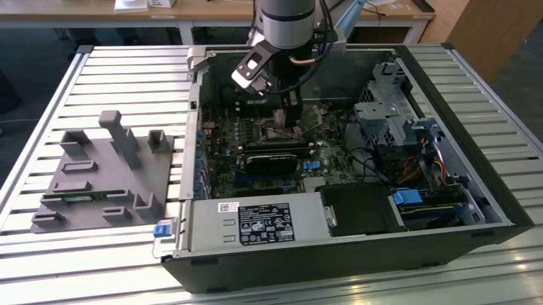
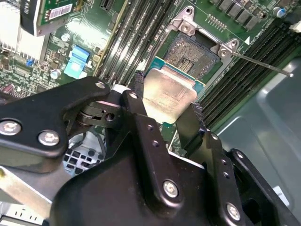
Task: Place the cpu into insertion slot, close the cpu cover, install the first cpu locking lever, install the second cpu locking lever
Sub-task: 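Place the cpu into insertion slot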
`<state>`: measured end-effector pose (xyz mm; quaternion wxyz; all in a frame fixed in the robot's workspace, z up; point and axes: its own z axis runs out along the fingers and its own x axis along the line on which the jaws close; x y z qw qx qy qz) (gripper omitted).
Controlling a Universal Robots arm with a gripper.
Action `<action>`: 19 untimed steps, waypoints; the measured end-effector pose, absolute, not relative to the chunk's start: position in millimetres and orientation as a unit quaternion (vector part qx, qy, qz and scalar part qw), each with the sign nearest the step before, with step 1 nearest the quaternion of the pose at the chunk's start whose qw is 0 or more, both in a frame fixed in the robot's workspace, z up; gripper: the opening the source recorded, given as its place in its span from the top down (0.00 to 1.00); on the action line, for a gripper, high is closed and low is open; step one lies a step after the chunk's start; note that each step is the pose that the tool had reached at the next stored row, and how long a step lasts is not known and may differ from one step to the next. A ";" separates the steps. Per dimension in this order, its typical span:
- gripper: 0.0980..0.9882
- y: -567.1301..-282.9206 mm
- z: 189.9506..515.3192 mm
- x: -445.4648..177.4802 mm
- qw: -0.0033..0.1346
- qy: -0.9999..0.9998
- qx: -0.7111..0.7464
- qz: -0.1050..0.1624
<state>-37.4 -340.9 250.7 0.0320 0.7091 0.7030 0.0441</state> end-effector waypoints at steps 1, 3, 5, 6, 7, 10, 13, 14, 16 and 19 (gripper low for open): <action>0.52 -340.9 249.4 -37.4 0.032 0.703 0.709 0.044; 0.52 -340.8 246.9 -37.6 0.032 0.703 0.709 0.044; 0.52 -340.5 244.6 -37.6 0.032 0.703 0.709 0.044; 0.52 -339.7 243.4 -37.7 0.032 0.703 0.709 0.044; 0.52 -338.6 242.4 -37.6 0.032 0.703 0.709 0.044; 0.52 -336.0 239.5 -37.6 0.032 0.703 0.709 0.044; 0.52 -334.1 236.4 -37.6 0.032 0.703 0.709 0.044; 0.52 -333.5 235.3 -37.6 0.032 0.703 0.709 0.044; 0.52 -332.7 233.3 -37.6 0.032 0.703 0.709 0.044; 0.52 -332.1 229.4 -37.6 0.032 0.703 0.709 0.044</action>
